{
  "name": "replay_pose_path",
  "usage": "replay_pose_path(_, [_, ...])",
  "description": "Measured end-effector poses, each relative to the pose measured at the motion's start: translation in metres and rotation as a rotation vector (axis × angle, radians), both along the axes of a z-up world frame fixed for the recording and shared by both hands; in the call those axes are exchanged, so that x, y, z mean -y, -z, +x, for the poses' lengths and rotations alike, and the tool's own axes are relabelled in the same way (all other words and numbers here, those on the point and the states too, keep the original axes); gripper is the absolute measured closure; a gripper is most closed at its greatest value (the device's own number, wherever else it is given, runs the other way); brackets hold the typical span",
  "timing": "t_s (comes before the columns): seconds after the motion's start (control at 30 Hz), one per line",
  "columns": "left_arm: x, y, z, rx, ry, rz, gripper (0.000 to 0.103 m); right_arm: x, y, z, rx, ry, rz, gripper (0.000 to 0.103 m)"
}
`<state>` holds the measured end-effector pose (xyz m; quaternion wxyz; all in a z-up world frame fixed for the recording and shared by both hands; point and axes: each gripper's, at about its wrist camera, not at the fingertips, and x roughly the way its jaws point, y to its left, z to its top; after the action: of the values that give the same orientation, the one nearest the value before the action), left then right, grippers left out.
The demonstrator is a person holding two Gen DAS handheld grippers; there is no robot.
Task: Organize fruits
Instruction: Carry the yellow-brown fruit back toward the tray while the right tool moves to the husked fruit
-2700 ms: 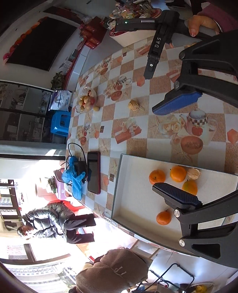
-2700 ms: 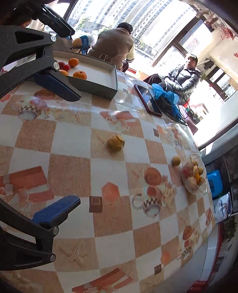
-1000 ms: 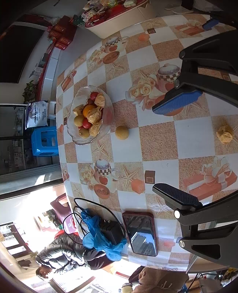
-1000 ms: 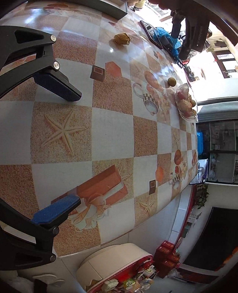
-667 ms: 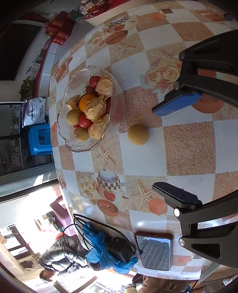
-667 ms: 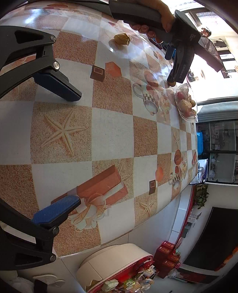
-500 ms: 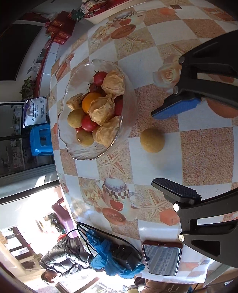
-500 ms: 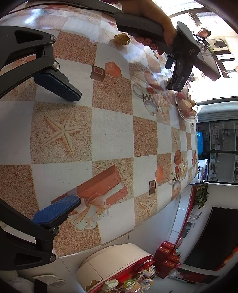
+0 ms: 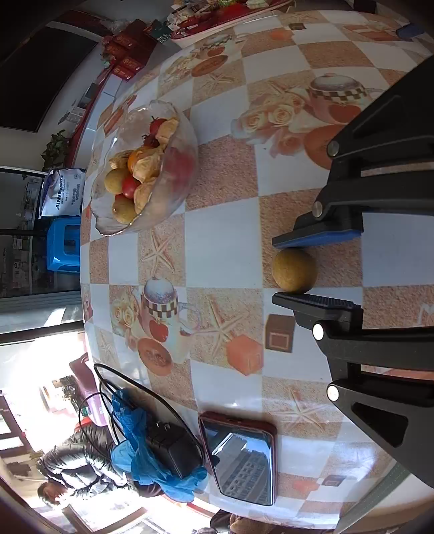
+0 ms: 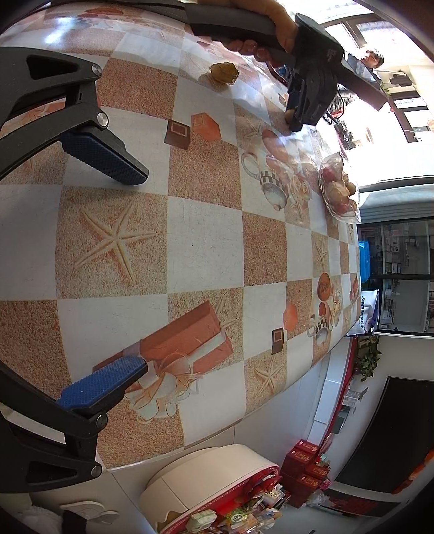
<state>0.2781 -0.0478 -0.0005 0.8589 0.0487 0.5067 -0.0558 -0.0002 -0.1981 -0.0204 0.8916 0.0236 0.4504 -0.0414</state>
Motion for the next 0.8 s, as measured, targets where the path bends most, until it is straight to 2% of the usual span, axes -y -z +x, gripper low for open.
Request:
replay_pose_path(0.13, [-0.017,0.000,-0.047,0.012,0.013,0.030,0.074,0.000,0.000,0.000,0.000,0.000,-0.001,0.000])
replay_pose_path(0.33, [-0.044,0.000,-0.107,0.031,-0.053,-0.012,0.074,0.000,0.000,0.000,0.000,0.000,-0.001,0.000])
replay_pose_path(0.6, [-0.041,0.003,-0.218,0.125,-0.055,0.044,0.074,-0.002,0.000,-0.003,-0.007,-0.001,-0.005,0.000])
replay_pose_path(0.7, [-0.045,0.004,-0.252,0.164,-0.068,0.011,0.074,-0.008,0.000,-0.015,-0.012,-0.005,-0.005,0.000])
replay_pose_path(0.8, [-0.049,0.004,-0.257,0.167,-0.066,-0.022,0.074,-0.018,0.001,-0.031,-0.010,-0.020,-0.007,0.000])
